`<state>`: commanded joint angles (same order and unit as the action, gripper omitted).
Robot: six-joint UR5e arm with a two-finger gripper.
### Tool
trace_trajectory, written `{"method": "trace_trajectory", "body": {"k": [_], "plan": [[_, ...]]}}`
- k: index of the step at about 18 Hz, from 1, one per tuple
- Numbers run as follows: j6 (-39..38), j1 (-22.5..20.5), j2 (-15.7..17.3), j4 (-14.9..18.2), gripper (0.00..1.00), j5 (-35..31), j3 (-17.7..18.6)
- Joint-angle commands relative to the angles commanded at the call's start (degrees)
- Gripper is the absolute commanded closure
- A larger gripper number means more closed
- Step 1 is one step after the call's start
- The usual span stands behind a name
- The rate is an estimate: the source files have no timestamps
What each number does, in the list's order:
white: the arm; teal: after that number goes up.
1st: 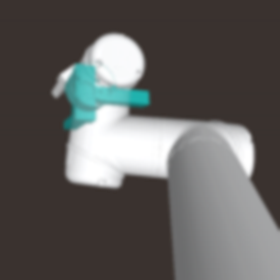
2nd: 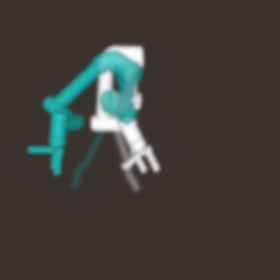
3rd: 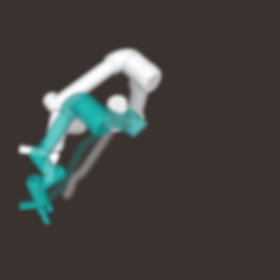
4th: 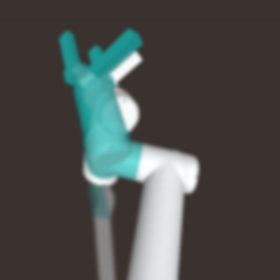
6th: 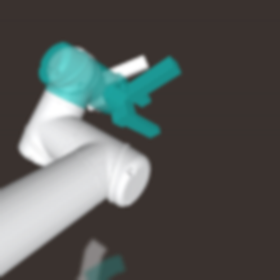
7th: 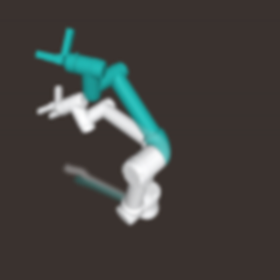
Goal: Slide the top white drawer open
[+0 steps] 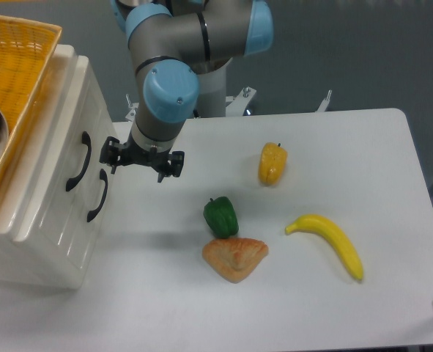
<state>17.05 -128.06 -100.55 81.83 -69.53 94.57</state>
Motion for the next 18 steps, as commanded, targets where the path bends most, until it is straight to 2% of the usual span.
{"method": "trace_trajectory", "body": {"k": [7, 18], "plan": [[0.09, 1.67, 0.09, 0.61, 0.0, 0.44, -0.09], [0.09, 2.03, 0.61, 0.97, 0.0, 0.53, -0.09]]}}
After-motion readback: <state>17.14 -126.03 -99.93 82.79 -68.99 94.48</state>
